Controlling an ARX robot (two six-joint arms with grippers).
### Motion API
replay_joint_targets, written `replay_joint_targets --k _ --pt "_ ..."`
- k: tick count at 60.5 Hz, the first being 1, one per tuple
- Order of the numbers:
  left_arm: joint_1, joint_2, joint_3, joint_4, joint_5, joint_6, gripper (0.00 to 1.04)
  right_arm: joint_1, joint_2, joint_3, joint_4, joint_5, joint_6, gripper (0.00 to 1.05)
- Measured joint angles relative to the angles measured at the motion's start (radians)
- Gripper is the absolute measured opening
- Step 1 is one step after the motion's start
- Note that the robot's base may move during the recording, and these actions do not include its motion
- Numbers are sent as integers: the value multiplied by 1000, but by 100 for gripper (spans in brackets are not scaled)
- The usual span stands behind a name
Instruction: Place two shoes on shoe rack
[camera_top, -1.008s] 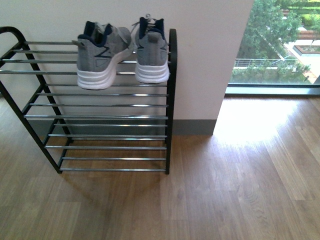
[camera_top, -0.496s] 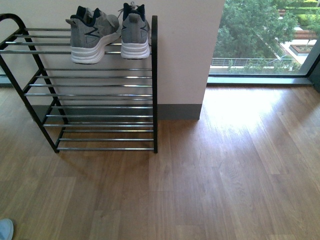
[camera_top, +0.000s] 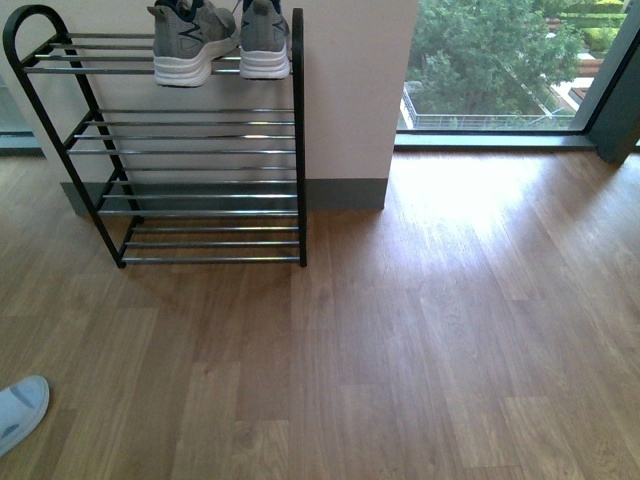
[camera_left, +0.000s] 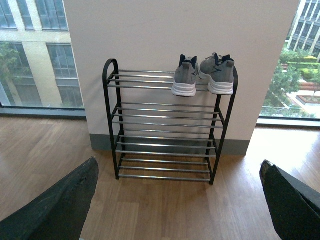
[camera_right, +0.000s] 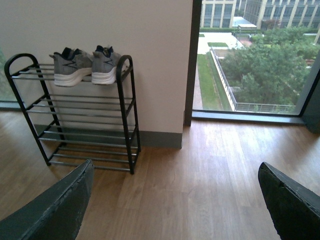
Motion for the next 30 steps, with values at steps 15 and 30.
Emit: replay_joint_targets --k 15,30 --pt "0 0 0 0 0 0 95 0 0 0 0 -1 0 95" --pt "0 0 0 0 3 0 95 0 0 0 0 6 1 95"
